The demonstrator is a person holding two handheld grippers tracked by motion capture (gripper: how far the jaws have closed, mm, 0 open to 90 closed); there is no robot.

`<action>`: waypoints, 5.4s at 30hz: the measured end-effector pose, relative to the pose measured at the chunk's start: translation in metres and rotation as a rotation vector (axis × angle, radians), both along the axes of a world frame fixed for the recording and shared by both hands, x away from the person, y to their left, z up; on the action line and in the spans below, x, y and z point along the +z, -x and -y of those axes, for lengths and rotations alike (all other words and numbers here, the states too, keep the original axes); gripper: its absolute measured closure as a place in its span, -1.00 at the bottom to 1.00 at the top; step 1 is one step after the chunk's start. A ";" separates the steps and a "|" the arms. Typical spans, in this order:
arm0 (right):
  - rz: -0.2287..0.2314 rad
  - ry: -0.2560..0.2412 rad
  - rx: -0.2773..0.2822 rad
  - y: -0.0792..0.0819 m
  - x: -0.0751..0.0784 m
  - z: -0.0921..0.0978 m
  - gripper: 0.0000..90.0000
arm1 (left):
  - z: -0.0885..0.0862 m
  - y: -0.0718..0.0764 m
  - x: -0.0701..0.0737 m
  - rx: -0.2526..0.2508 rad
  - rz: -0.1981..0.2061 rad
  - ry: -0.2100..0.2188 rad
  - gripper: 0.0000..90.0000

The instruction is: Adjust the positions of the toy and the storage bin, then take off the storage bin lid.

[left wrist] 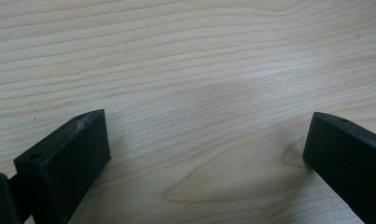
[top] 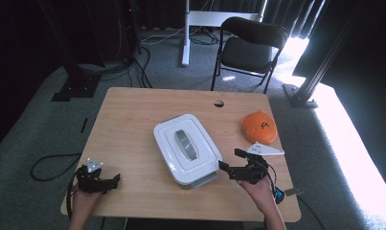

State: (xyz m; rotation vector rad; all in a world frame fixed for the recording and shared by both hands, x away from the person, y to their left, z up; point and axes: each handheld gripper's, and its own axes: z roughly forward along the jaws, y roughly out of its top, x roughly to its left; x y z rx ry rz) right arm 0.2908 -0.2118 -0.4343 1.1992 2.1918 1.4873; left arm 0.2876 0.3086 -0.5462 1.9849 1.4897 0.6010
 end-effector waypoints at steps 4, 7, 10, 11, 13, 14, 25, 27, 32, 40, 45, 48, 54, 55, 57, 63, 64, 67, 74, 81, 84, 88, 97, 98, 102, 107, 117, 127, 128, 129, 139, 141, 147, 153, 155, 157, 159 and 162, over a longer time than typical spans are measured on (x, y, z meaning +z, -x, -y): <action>0.003 0.013 -0.002 0.001 0.000 -0.003 -0.74 | -0.001 0.000 0.000 -0.015 0.002 0.002 -0.98; 0.008 0.022 0.000 0.002 0.002 -0.006 -0.74 | -0.001 0.000 0.000 -0.016 0.002 0.002 -0.98; 0.010 0.041 0.007 0.003 0.003 -0.010 -0.74 | -0.001 0.000 0.000 -0.020 0.001 0.001 -0.98; 0.013 0.048 0.014 0.003 0.003 -0.011 -0.74 | -0.001 -0.001 0.000 -0.023 0.001 0.000 -0.98; 0.012 0.056 0.017 0.002 0.003 -0.014 -0.74 | -0.001 -0.001 0.000 -0.025 0.002 0.000 -0.98; 0.014 0.064 0.019 0.002 0.003 -0.015 -0.74 | -0.001 -0.001 0.000 -0.026 0.002 0.000 -0.98; 0.035 0.114 0.023 -0.005 0.009 -0.031 -0.74 | -0.001 -0.002 0.000 -0.031 0.003 0.001 -0.98; 0.034 0.124 0.034 -0.007 0.010 -0.035 -0.74 | -0.001 -0.002 0.000 -0.032 0.003 0.001 -0.98; 0.045 0.142 0.048 -0.011 0.016 -0.046 -0.70 | -0.001 -0.002 0.000 -0.038 0.002 0.001 -0.98; 0.034 0.163 0.078 -0.017 0.017 -0.064 -0.70 | -0.001 -0.002 0.000 -0.043 0.000 -0.002 -0.98; 0.045 0.195 0.105 -0.018 0.020 -0.085 -0.59 | -0.001 -0.002 0.000 -0.043 0.001 -0.001 -0.98; 0.042 0.209 0.109 -0.018 0.021 -0.095 -0.54 | -0.001 -0.002 0.000 -0.043 0.000 -0.001 -0.98; 0.051 0.251 0.114 -0.020 0.021 -0.110 -0.47 | -0.001 -0.002 0.000 -0.043 0.000 -0.001 -0.98; 0.050 0.261 0.108 -0.020 0.021 -0.113 -0.42 | -0.001 -0.002 0.000 -0.043 0.000 -0.001 -0.98; 0.049 0.272 0.095 -0.021 0.021 -0.117 -0.30 | -0.001 -0.002 0.000 -0.043 0.000 -0.001 -0.98; 0.038 0.283 0.083 -0.020 0.017 -0.125 0.01 | -0.001 -0.002 0.000 -0.043 0.000 -0.001 -0.98; 0.041 0.292 0.075 -0.019 0.016 -0.125 0.09 | -0.001 -0.002 0.000 -0.043 0.000 -0.001 -0.98; 0.039 0.263 0.064 -0.017 0.012 -0.125 0.22 | -0.001 -0.002 0.000 -0.042 0.000 -0.001 -0.98; 0.058 0.240 0.033 -0.014 0.008 -0.123 0.47 | 0.000 -0.002 0.000 -0.038 0.000 0.000 -0.98; 0.045 0.232 0.021 -0.014 0.009 -0.123 0.49 | 0.000 -0.001 0.000 -0.035 0.000 0.000 -0.98; 0.035 0.222 0.026 -0.014 0.009 -0.122 0.49 | 0.000 -0.002 0.000 -0.035 0.000 0.001 -0.98; 0.009 0.170 0.035 -0.016 0.012 -0.116 0.50 | 0.000 -0.002 0.000 -0.035 0.000 0.001 -0.98; 0.047 0.150 0.033 -0.015 0.030 -0.109 0.50 | 0.000 -0.002 0.000 -0.036 0.000 0.001 -0.98; 0.049 0.147 0.029 -0.015 0.032 -0.108 0.50 | 0.000 -0.002 0.000 -0.034 0.000 0.002 -0.98; 0.064 0.152 0.021 -0.017 0.039 -0.105 0.50 | 0.000 -0.002 0.000 -0.034 0.000 0.001 -0.98; 0.083 0.160 0.000 -0.021 0.046 -0.102 0.50 | 0.000 -0.002 0.000 -0.034 0.000 0.001 -0.98; 0.103 0.175 -0.042 -0.037 0.056 -0.095 0.50 | 0.000 -0.002 0.000 -0.034 0.003 0.001 -0.98; 0.083 0.159 -0.101 -0.062 0.057 -0.079 0.50 | 0.000 -0.002 0.000 -0.034 0.003 0.001 -0.98; 0.080 0.156 -0.106 -0.065 0.058 -0.077 0.50 | 0.000 -0.002 0.000 -0.033 0.004 0.003 -0.98; 0.079 0.155 -0.112 -0.068 0.058 -0.075 0.50 | 0.000 -0.002 0.000 -0.033 0.004 0.003 -0.98; 0.059 0.170 -0.169 -0.093 0.053 -0.060 0.50 | 0.000 -0.002 0.000 -0.035 0.003 0.000 -0.98; 0.049 0.172 -0.184 -0.099 0.051 -0.057 0.50 | 0.000 -0.002 0.000 -0.034 0.003 0.001 -0.98; 0.027 0.174 -0.210 -0.121 0.046 -0.052 0.50 | 0.000 -0.002 0.000 -0.035 0.002 0.001 -0.98; -0.014 0.170 -0.247 -0.144 0.039 -0.047 0.50 | 0.000 -0.002 0.000 -0.034 0.002 0.001 -0.98; -0.028 0.169 -0.259 -0.151 0.037 -0.046 0.50 | 0.000 -0.002 0.000 -0.033 0.003 0.001 -0.98; -0.042 0.176 -0.272 -0.158 0.034 -0.045 0.50 | 0.000 -0.002 0.000 -0.034 0.002 0.001 -0.98; -0.057 0.166 -0.288 -0.163 0.032 -0.044 0.50 | 0.000 -0.002 0.000 -0.033 0.002 0.002 -0.98; -0.066 0.187 -0.302 -0.170 0.027 -0.045 0.50 | 0.000 -0.002 0.000 -0.033 0.002 0.002 -0.98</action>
